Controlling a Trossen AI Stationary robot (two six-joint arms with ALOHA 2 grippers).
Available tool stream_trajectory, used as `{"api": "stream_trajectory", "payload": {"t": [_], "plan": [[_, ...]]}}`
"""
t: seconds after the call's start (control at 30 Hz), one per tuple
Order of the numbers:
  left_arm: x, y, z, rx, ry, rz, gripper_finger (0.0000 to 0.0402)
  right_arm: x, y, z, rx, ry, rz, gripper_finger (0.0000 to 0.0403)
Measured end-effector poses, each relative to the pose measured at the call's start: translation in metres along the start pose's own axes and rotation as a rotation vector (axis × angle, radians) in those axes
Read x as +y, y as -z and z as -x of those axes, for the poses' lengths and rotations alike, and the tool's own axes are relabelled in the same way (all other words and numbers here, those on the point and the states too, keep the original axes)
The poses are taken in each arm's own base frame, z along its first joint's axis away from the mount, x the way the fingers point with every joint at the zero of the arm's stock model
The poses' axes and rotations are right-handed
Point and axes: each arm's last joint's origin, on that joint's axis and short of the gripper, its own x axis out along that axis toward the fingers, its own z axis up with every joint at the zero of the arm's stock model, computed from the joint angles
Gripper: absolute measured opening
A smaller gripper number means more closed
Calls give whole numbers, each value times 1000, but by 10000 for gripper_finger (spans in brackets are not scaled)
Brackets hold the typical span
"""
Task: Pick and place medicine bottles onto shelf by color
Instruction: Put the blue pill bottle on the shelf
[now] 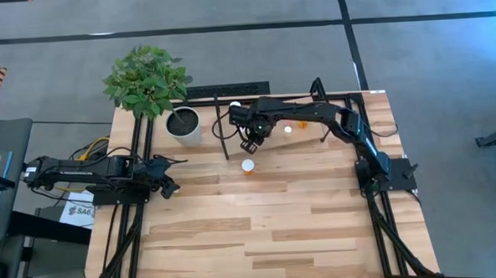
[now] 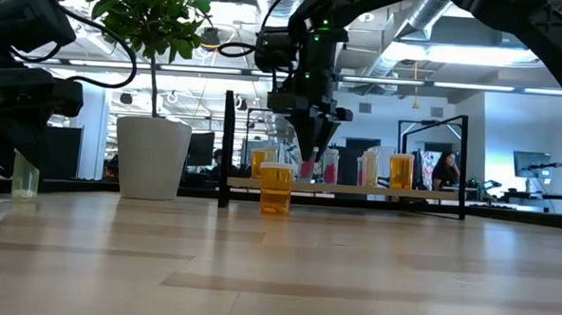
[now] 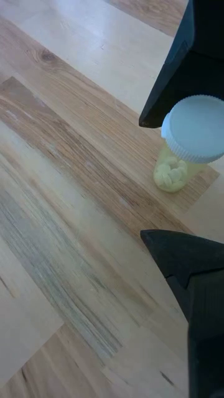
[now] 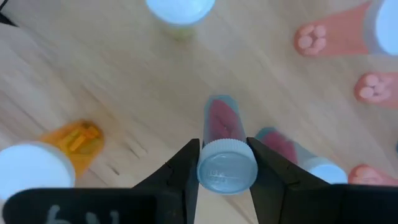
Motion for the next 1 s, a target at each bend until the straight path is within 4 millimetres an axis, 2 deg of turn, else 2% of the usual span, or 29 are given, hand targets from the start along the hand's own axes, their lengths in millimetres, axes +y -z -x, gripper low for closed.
{"api": "stream_trajectory", "payload": {"t": [0.63, 1.0], "plan": [[0, 0, 0, 0, 0, 0, 267, -12, -9, -2, -39, -9, 42, 130], [0, 0, 0, 0, 0, 0, 267, -16, -10, -2, -40, -11, 50, 191]]}}
